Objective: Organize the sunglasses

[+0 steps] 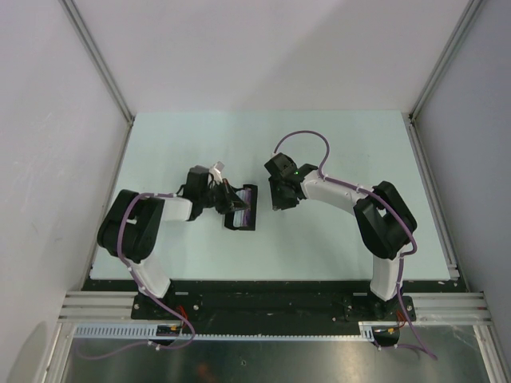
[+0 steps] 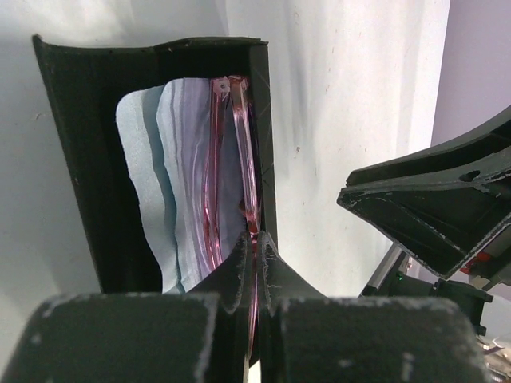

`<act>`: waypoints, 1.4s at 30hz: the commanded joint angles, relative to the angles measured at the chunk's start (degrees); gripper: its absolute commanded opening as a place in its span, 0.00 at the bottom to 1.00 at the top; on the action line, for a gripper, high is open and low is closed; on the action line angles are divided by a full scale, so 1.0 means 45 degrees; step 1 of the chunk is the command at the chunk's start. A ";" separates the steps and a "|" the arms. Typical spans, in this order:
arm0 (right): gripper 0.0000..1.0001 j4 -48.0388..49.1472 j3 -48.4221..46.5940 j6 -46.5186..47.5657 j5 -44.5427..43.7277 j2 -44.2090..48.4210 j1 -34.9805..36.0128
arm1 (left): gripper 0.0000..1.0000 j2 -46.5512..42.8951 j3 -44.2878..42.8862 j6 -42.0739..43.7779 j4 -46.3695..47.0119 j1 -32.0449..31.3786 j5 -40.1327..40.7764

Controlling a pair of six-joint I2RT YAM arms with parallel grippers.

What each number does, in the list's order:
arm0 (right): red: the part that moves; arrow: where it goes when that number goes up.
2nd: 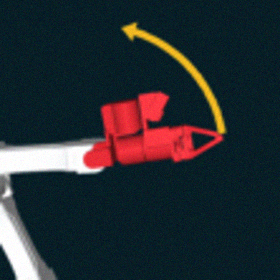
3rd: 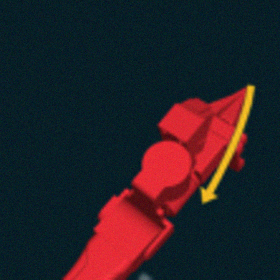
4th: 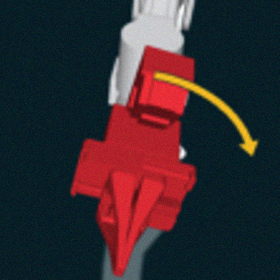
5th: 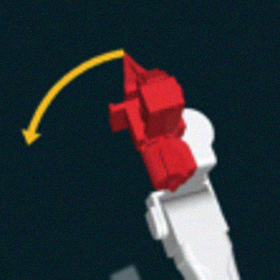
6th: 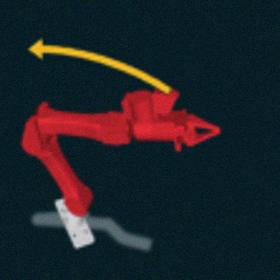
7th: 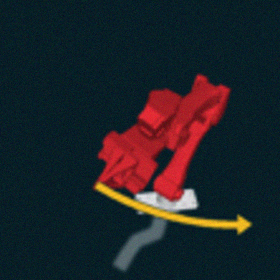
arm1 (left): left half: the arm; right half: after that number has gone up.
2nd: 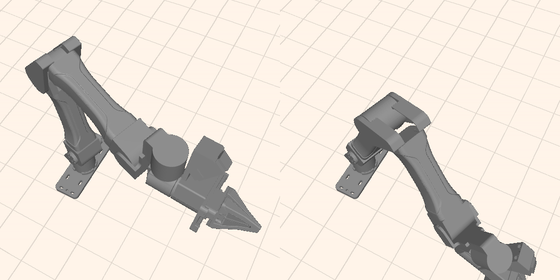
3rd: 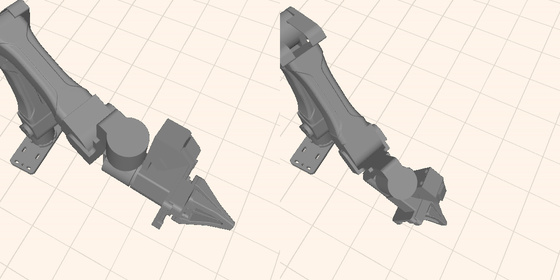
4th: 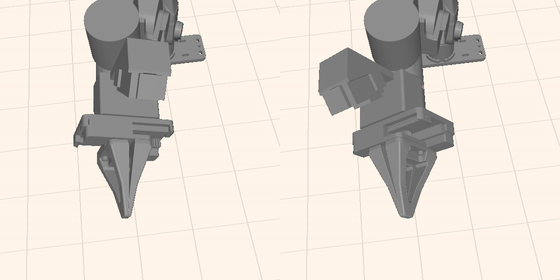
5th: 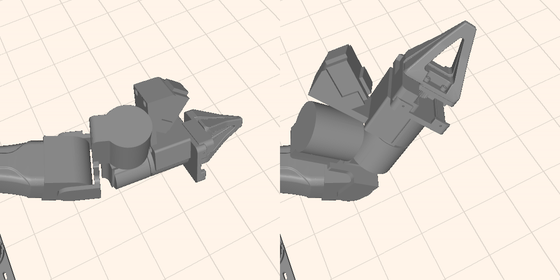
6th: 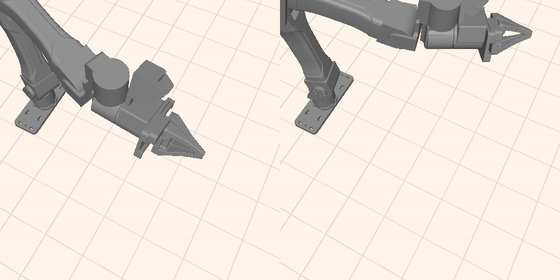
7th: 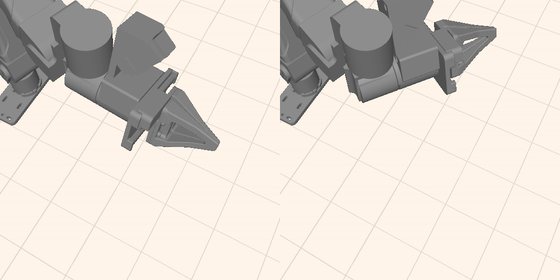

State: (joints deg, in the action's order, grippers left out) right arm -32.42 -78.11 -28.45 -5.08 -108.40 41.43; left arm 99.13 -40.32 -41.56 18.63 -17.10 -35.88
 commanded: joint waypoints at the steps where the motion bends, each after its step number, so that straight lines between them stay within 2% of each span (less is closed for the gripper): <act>1: 0.32 0.0214 0.0013 0.0091 -0.0023 0.0300 -0.0027 | 0.00 0.0119 0.0287 -0.0100 0.0391 0.0012 0.0062; 6: 0.32 0.0252 0.0013 0.0091 -0.0003 0.0319 -0.0046 | 0.01 0.0080 0.0443 0.0075 0.0371 0.0012 0.0491; 9: 0.32 0.0272 0.0013 0.0091 0.0055 0.0339 -0.0085 | 0.11 -0.0037 0.0521 0.0173 0.0293 0.0012 0.0629; 10: 0.32 0.0272 -0.0006 0.0091 0.0016 0.0339 -0.0066 | 0.19 -0.0018 0.0521 0.0173 0.0254 0.0012 0.0629; 13: 0.32 0.0291 0.0013 0.0091 0.0055 0.0319 -0.0066 | 0.30 -0.0037 0.0483 0.0193 0.0215 0.0012 0.0571; 25: 0.32 0.0253 0.0013 0.0072 0.0055 0.0339 -0.0046 | 0.47 -0.0466 0.0385 0.0193 -0.0097 0.0012 0.0707; 29: 0.32 0.0272 0.0013 0.0072 0.0036 0.0339 -0.0046 | 0.45 -0.0682 0.0131 0.0368 -0.0740 0.0012 0.1136; 34: 0.32 0.0252 0.0013 0.0111 0.0036 0.0300 0.0012 | 0.29 -0.0623 -0.0064 0.0388 -0.0938 0.0012 0.1215; 42: 0.32 0.0194 0.0013 0.0130 -0.0023 0.0319 0.0051 | 0.30 -0.0701 -0.0240 0.0447 -0.1016 0.0012 0.1099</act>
State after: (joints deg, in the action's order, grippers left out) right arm -32.25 -78.11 -28.42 -5.04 -108.40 41.41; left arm 97.82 -39.59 -40.95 15.03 -17.12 -31.70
